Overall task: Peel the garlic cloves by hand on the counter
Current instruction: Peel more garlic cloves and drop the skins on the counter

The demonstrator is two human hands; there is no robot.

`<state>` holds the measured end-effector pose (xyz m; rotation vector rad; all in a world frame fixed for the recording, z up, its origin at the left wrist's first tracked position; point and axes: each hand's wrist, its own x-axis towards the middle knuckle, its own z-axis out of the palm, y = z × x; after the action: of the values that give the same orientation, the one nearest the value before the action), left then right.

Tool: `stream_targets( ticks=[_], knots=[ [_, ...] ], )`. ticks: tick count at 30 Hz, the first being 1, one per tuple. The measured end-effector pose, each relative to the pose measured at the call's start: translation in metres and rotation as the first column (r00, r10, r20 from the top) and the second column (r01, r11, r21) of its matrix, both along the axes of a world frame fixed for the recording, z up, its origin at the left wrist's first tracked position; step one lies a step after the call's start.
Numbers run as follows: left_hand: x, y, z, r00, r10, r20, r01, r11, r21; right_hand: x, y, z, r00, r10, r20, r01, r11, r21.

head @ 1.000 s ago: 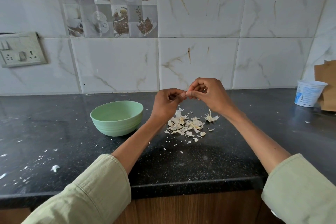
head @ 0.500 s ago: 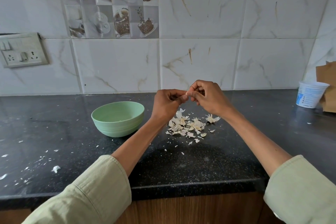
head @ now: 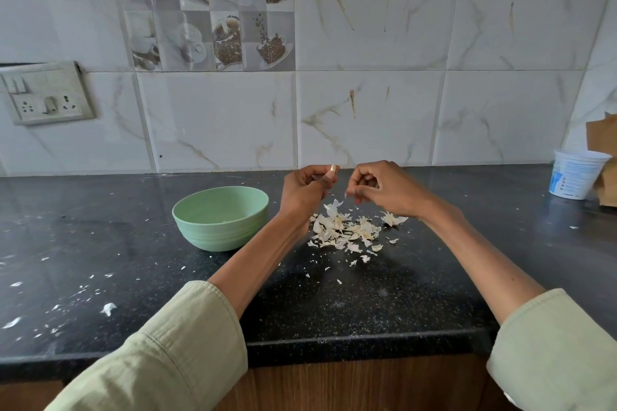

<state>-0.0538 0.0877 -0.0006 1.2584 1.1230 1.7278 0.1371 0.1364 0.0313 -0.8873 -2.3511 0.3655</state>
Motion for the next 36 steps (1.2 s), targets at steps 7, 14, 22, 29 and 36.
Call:
stream_targets(
  ticks=[7,14,22,29,36],
  knots=[
    [-0.002,0.003,-0.004,0.978,0.071,-0.196,-0.063,0.997,0.045,0.003,-0.003,0.005,0.991,-0.05,-0.126,0.057,0.997,0.048],
    [-0.001,0.001,-0.003,0.923,0.15,-0.355,-0.106,0.984,0.142,-0.001,-0.005,0.007,0.967,0.006,-0.254,0.0,1.0,0.023],
    [0.0,-0.004,0.001,0.899,0.191,-0.395,-0.13,0.976,0.178,-0.002,-0.008,0.006,0.954,0.038,-0.298,0.0,0.992,0.127],
    [0.003,-0.007,0.004,0.883,0.22,-0.415,-0.147,0.968,0.202,-0.001,-0.009,0.006,0.949,0.045,-0.312,-0.02,0.996,0.082],
    [0.005,-0.008,0.003,0.918,0.193,-0.348,-0.136,0.974,0.18,-0.006,-0.005,0.002,0.965,0.02,-0.262,0.014,0.991,0.131]
  ],
)
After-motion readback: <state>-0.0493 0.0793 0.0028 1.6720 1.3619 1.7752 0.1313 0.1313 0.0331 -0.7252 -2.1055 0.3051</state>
